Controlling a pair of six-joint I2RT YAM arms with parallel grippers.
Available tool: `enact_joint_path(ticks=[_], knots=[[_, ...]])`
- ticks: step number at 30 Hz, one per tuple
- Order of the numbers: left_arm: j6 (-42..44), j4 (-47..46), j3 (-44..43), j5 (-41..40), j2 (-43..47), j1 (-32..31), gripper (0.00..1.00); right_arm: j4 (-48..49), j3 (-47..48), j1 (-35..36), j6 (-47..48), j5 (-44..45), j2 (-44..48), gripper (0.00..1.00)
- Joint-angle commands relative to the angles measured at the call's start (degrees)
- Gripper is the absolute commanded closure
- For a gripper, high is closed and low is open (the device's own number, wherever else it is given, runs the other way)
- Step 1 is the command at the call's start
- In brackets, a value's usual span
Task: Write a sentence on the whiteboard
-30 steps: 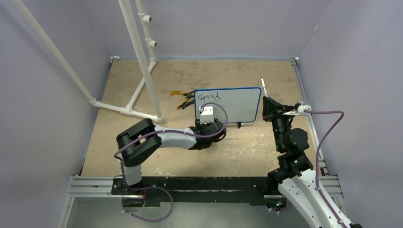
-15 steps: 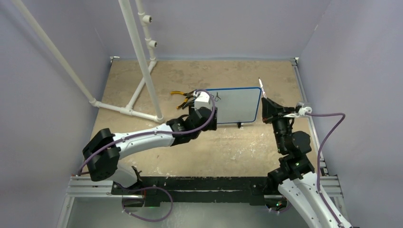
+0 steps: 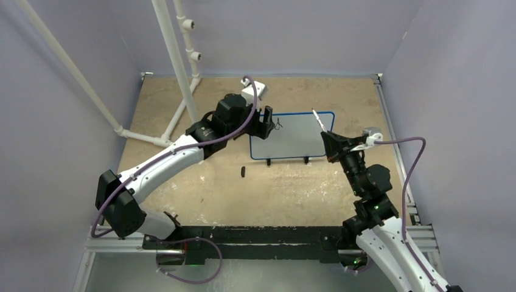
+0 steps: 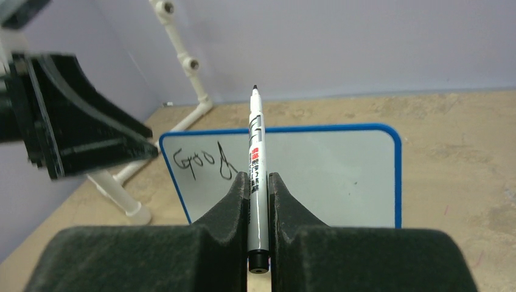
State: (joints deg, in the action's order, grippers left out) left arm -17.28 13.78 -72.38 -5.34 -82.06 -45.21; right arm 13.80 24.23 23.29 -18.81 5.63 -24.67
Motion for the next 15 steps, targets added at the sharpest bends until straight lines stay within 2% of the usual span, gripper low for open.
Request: enact_joint_path(ticks=[1, 4, 9, 15], knots=[[5.8, 1.0, -1.7, 10.4, -0.3, 7.0, 0.29, 1.7, -1.0, 0.0, 1.7, -5.5, -3.1, 1.0], [5.4, -1.4, 0.0, 13.3, -0.1, 10.2, 0.27, 2.2, -0.7, 0.0, 2.4, -6.5, -5.7, 1.0], [7.9, -3.5, 2.1, 17.8, -0.6, 11.8, 0.26, 2.9, -0.3, 0.0, 3.3, -7.8, -9.5, 1.0], [9.5, -2.0, 2.8, 16.0, -2.5, 12.6, 0.26, 2.2, 0.4, 0.1, 3.4, -7.3, -12.5, 1.0]])
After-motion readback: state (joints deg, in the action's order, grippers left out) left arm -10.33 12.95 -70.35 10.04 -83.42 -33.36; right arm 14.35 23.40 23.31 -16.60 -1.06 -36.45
